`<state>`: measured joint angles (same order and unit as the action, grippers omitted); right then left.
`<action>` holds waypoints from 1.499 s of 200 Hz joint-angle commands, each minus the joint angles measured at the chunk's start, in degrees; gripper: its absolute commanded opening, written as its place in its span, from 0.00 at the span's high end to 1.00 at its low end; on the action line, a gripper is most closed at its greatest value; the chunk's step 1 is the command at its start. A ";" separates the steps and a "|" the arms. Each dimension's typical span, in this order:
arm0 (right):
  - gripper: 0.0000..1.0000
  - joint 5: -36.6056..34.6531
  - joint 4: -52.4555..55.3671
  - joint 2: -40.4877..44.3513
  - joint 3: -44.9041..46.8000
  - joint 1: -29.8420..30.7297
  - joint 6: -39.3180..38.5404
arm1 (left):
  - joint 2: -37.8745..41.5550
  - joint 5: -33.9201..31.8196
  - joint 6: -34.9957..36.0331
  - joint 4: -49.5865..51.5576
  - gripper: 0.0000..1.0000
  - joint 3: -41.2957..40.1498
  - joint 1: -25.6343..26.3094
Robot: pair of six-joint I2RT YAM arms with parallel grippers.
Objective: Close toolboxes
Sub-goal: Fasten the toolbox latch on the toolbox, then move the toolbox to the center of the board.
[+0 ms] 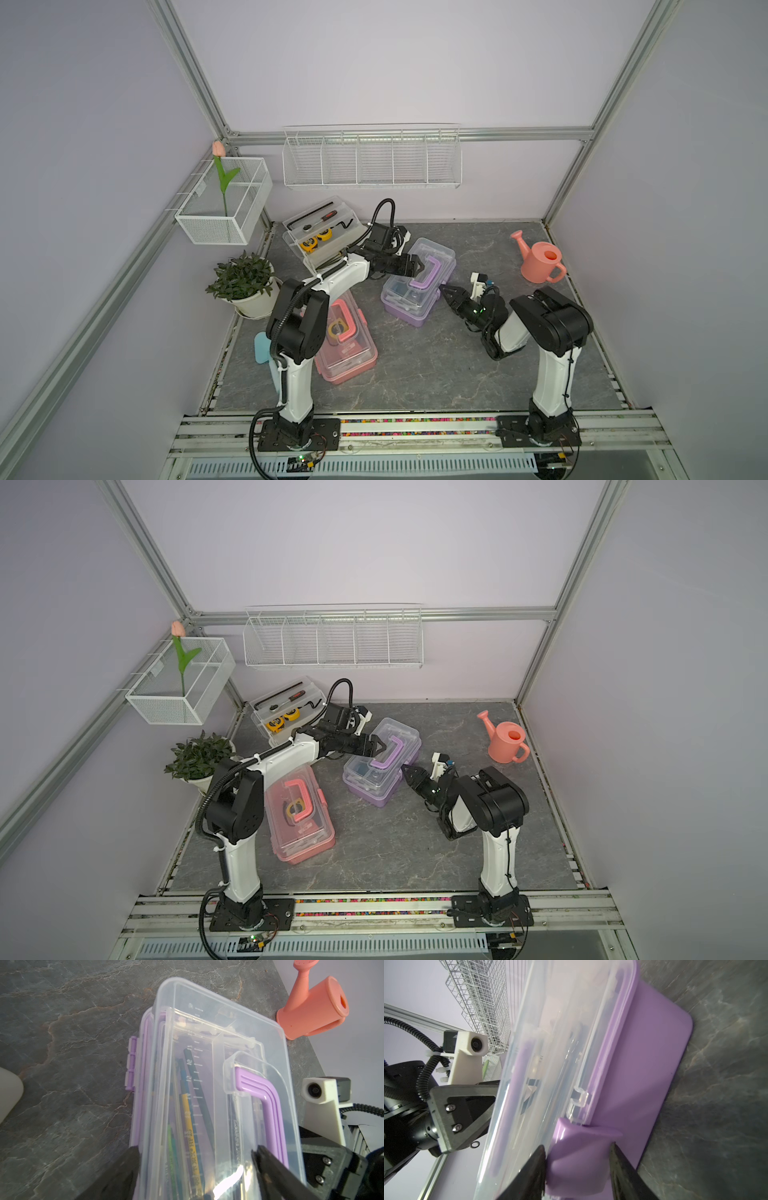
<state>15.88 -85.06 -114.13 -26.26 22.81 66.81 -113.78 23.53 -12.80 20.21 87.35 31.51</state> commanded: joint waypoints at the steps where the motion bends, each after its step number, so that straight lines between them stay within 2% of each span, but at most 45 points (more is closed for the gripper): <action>1: 0.48 0.02 3.77 1.46 0.95 0.50 -0.71 | -0.72 5.91 -1.40 9.90 0.14 -1.76 2.77; 26: 0.45 0.70 7.89 6.82 3.39 -1.76 -3.76 | 0.64 1.41 -0.79 11.81 0.10 0.26 2.37; 50: 0.42 0.84 17.86 14.21 4.02 -2.50 -8.90 | 2.70 -1.23 -1.77 11.79 0.08 1.81 1.55; 81: 0.40 0.08 34.53 24.60 2.52 -2.59 -16.50 | 6.62 -5.67 -2.87 11.96 0.00 3.24 1.19; 115: 0.38 -4.47 58.78 36.29 -2.82 -2.22 -28.26 | 13.34 -9.16 -4.97 10.58 0.01 -0.66 0.67; 124: 0.35 -6.82 66.22 38.86 -5.13 -1.93 -31.94 | 15.54 -9.56 -5.50 10.17 0.01 -2.72 0.61; 129: 0.29 -8.49 69.97 40.04 -6.34 -1.85 -33.66 | 16.62 -9.65 -5.85 10.07 0.01 -4.01 0.61; 137: 0.16 -11.28 75.69 41.42 -8.17 -1.85 -35.43 | 18.32 -9.52 -6.59 9.89 0.01 -6.11 0.57; 144: 0.01 -13.21 79.33 42.31 -9.53 -2.04 -37.06 | 19.77 -9.22 -7.47 9.57 0.01 -8.12 0.58; 148: 0.07 -14.32 80.60 42.82 -9.95 -2.09 -37.96 | 20.60 -8.97 -8.06 9.39 0.01 -9.36 0.57; 154: 0.11 -15.87 81.79 43.68 -10.25 -2.13 -39.02 | 21.66 -8.33 -9.09 8.82 0.01 -11.38 0.58; 171: 0.12 -19.94 81.60 46.12 -9.38 -2.57 -39.13 | 24.99 -6.67 -11.71 7.67 0.01 -16.80 0.60; 192: 0.12 -26.88 81.61 49.19 -6.89 -2.89 -32.16 | 28.91 -6.54 -14.27 7.92 0.01 -21.61 0.64; 208: 0.11 -21.11 76.55 50.83 -4.06 -5.14 -33.66 | 30.78 -5.47 -16.56 6.70 0.01 -24.38 0.65; 230: 0.12 -15.13 79.40 49.81 -5.98 -8.31 -33.43 | 31.35 -1.63 -21.32 0.69 0.01 -27.71 0.90; 300: 0.12 -15.23 81.73 49.84 -6.66 -8.93 -32.97 | 21.85 1.61 -27.51 -12.79 0.00 -23.83 7.47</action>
<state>0.45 -4.32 -64.95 -32.47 14.11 33.01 -88.42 22.35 -35.88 17.52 61.04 36.99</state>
